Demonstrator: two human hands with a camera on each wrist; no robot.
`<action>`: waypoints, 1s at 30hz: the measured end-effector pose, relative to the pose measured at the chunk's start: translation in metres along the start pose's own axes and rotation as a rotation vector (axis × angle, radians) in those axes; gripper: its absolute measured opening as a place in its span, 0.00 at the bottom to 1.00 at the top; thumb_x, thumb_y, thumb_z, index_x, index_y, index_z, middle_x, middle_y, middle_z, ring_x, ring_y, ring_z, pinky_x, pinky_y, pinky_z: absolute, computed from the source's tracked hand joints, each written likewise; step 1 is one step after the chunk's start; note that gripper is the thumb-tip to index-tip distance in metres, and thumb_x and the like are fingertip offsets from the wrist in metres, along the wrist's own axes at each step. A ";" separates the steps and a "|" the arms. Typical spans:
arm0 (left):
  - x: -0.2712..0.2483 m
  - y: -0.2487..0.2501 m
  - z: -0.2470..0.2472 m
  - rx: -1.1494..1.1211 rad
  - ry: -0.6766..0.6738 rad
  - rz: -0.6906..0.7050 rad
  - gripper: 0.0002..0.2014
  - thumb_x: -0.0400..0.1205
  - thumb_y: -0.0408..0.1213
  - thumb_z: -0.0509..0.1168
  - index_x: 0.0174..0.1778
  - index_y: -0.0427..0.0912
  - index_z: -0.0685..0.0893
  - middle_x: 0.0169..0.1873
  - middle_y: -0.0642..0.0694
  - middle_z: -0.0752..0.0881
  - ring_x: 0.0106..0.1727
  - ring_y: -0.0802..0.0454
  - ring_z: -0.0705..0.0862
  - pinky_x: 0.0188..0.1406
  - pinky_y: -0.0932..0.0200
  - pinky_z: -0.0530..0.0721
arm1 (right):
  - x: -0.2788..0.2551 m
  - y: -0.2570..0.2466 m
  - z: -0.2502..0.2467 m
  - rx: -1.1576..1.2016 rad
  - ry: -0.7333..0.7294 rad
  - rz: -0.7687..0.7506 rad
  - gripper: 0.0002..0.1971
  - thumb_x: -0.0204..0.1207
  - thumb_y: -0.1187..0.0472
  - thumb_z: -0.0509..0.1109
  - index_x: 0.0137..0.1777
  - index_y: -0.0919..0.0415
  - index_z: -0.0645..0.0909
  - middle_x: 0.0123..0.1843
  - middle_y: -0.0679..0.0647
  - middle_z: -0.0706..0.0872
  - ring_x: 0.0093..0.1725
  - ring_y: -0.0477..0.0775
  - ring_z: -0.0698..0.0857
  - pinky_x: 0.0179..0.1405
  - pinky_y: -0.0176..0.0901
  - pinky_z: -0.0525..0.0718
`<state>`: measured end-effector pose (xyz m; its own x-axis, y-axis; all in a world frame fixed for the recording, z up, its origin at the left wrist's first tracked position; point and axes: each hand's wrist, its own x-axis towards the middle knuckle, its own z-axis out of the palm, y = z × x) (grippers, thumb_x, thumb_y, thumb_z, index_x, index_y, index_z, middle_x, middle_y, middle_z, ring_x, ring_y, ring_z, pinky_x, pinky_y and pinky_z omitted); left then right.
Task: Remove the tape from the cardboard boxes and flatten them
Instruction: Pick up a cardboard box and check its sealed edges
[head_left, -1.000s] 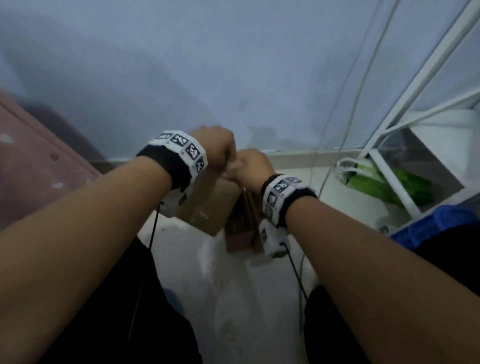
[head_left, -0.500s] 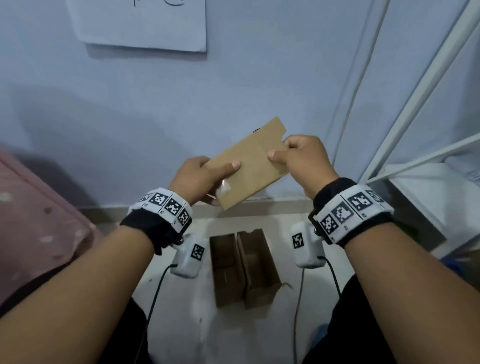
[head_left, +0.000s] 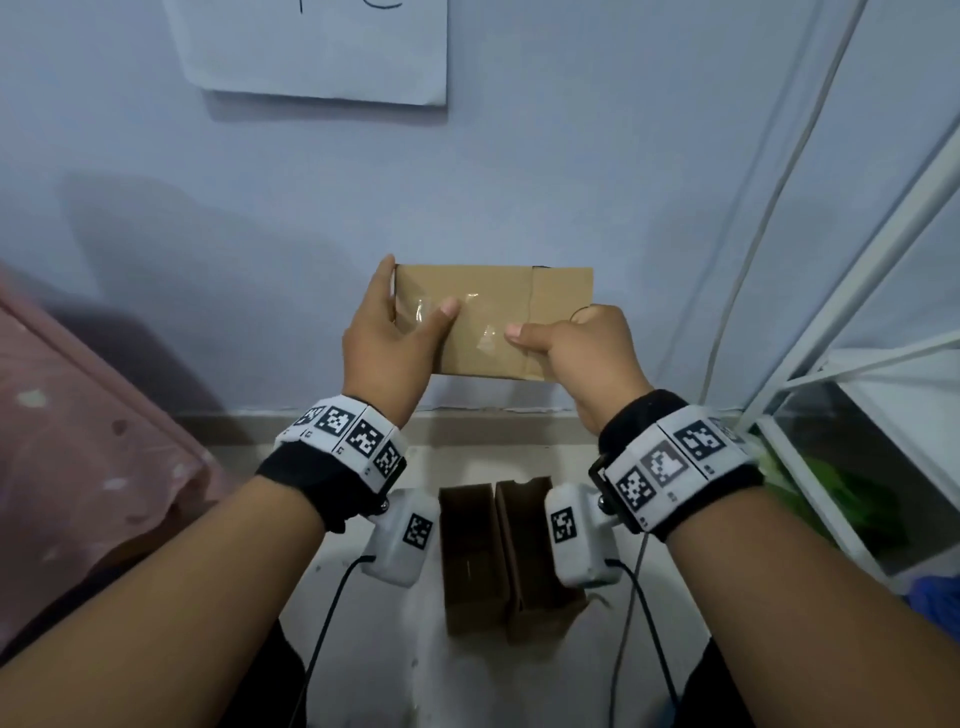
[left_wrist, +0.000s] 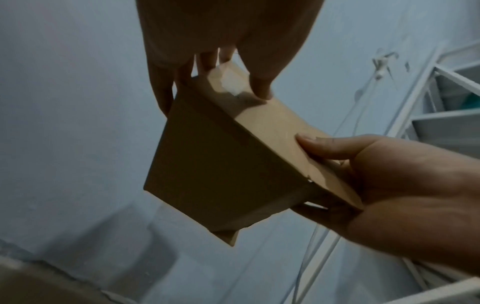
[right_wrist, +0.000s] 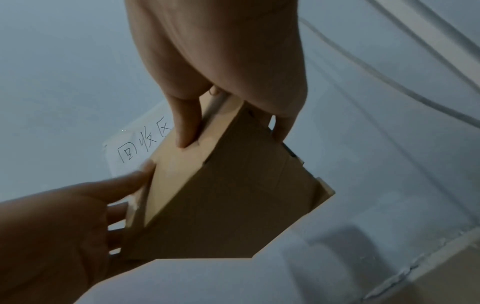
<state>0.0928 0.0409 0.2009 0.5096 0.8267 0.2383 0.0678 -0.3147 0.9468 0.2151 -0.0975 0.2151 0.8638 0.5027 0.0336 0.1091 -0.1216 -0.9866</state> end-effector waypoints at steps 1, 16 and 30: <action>0.001 -0.001 0.001 -0.008 0.015 -0.012 0.43 0.72 0.60 0.75 0.84 0.56 0.68 0.71 0.51 0.84 0.70 0.55 0.82 0.72 0.48 0.81 | 0.000 0.003 0.004 0.026 0.025 0.005 0.19 0.60 0.60 0.87 0.30 0.56 0.75 0.40 0.55 0.92 0.47 0.58 0.94 0.56 0.63 0.91; -0.007 -0.001 0.000 0.114 0.032 0.161 0.16 0.86 0.46 0.60 0.69 0.56 0.82 0.53 0.59 0.88 0.56 0.55 0.86 0.62 0.51 0.84 | -0.018 0.003 0.005 0.095 0.132 0.091 0.30 0.64 0.61 0.86 0.29 0.53 0.60 0.27 0.48 0.67 0.34 0.54 0.75 0.45 0.49 0.80; -0.018 0.004 -0.003 0.124 -0.245 0.137 0.26 0.74 0.43 0.80 0.65 0.60 0.77 0.53 0.64 0.85 0.54 0.58 0.87 0.57 0.53 0.88 | -0.017 -0.001 -0.010 -0.012 0.153 0.136 0.19 0.61 0.58 0.86 0.42 0.61 0.78 0.51 0.68 0.91 0.53 0.66 0.91 0.60 0.61 0.87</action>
<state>0.0809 0.0262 0.2011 0.7122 0.6401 0.2881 0.0809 -0.4826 0.8721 0.2057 -0.1145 0.2171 0.9355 0.3452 -0.0749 -0.0086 -0.1899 -0.9818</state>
